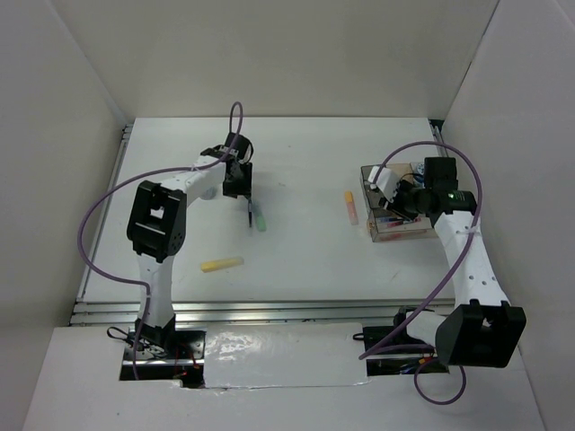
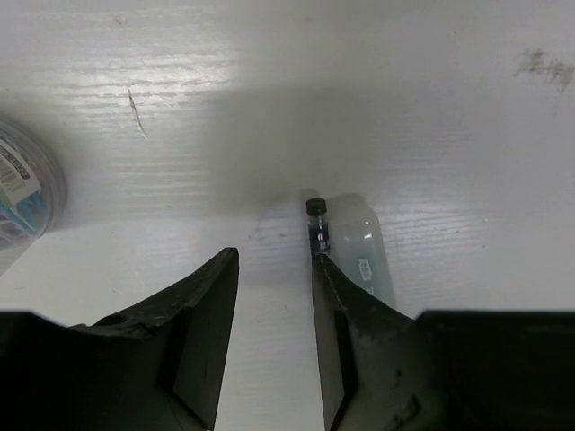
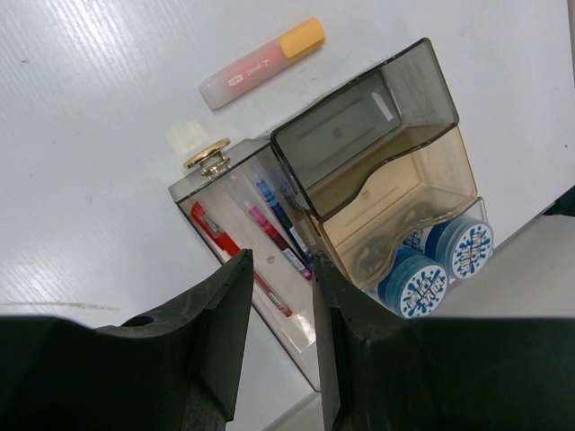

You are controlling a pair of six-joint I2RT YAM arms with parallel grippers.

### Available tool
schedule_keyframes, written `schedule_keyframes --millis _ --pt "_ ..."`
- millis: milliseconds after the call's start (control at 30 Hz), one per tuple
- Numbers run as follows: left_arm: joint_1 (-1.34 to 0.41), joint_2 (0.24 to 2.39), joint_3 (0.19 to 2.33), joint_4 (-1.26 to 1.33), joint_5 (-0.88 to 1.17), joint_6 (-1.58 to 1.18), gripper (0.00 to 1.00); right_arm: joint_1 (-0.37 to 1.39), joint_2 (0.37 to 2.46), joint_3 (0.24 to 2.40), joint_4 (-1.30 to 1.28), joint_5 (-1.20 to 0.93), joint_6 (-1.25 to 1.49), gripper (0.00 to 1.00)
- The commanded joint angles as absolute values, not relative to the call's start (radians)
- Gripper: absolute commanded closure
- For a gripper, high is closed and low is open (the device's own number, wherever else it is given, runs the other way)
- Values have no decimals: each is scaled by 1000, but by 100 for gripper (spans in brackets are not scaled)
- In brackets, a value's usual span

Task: Sort the stationery into containers
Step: Pick up the pen from the center of the board.

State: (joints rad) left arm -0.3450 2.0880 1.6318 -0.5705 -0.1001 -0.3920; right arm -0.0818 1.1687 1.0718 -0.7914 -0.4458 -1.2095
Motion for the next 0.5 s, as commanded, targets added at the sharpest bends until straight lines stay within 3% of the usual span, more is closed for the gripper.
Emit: schedule_keyframes --millis 0,467 --pt "-336 2109 1678 -534 -68 -411 49 -71 1132 1058 -798 -443 -1207 60" --pt "-347 2243 1769 -557 -106 -396 47 -69 1118 1028 -790 -433 -1207 60"
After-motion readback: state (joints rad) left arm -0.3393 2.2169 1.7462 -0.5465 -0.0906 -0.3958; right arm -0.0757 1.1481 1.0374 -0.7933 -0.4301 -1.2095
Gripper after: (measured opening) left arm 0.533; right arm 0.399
